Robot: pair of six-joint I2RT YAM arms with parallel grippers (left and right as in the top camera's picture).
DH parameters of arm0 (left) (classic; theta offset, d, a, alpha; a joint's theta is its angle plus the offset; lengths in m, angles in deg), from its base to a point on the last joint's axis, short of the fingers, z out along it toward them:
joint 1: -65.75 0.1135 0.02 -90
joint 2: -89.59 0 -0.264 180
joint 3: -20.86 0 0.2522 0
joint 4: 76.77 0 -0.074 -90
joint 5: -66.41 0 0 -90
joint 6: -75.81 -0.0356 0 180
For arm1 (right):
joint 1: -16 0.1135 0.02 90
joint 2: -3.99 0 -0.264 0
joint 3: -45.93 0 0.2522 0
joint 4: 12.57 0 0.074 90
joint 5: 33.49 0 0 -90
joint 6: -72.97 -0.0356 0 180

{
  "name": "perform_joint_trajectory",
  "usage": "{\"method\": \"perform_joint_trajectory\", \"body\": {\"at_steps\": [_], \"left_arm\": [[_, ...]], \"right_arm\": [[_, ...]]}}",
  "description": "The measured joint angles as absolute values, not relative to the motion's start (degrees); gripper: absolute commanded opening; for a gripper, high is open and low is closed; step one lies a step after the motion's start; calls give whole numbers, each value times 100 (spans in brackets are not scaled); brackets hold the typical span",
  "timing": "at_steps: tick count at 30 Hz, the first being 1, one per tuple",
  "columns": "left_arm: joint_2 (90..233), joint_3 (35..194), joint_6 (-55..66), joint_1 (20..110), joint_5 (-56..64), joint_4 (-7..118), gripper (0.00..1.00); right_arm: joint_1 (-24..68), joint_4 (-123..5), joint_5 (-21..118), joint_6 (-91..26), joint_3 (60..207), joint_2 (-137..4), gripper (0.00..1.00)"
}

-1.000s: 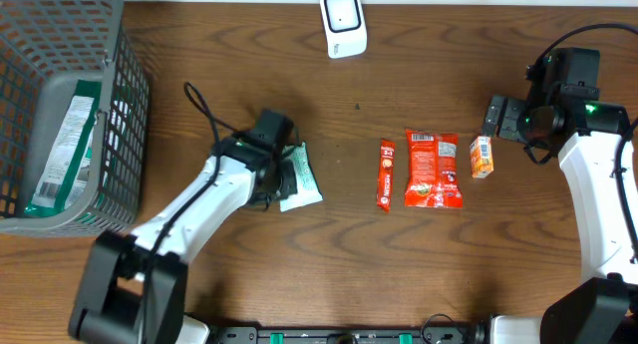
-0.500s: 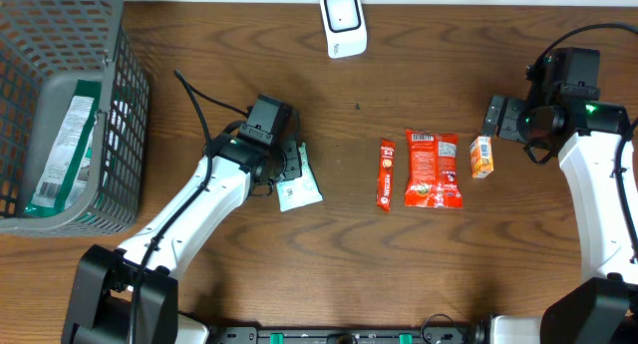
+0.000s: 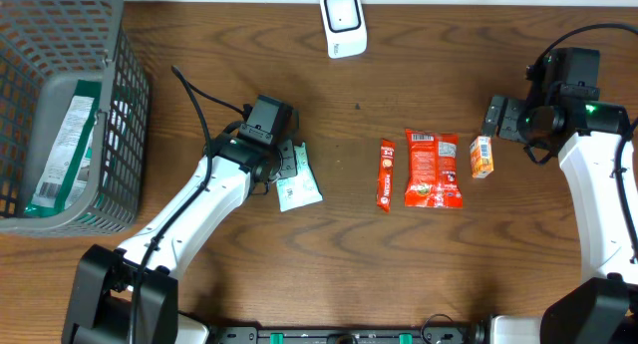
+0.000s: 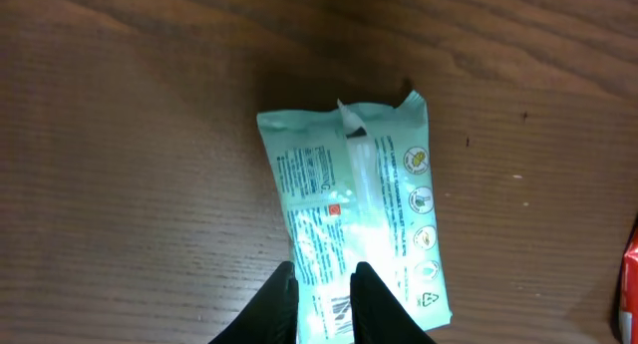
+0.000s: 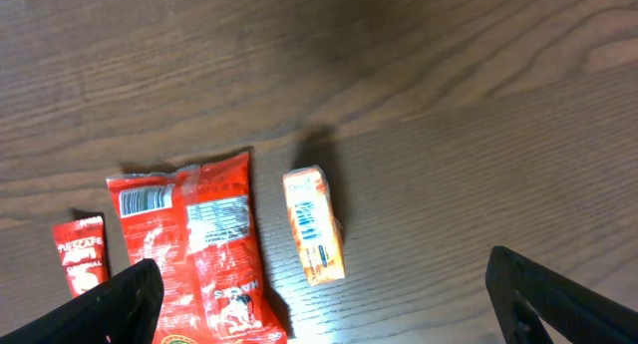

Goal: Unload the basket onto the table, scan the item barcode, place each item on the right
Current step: 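Reposition the green wipes packet on the table with the left gripper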

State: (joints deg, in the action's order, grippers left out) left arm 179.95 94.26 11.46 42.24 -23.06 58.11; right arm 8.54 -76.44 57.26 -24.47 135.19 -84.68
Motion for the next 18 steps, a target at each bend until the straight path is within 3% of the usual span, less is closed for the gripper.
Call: {"method": "perform_joint_trajectory", "body": {"at_steps": [18], "left_arm": [[18059, 9426, 1303, 4738, -2754, 6010, 21]], "right_arm": [[854, -7644, 5726, -2445, 13519, -8468, 99]]}}
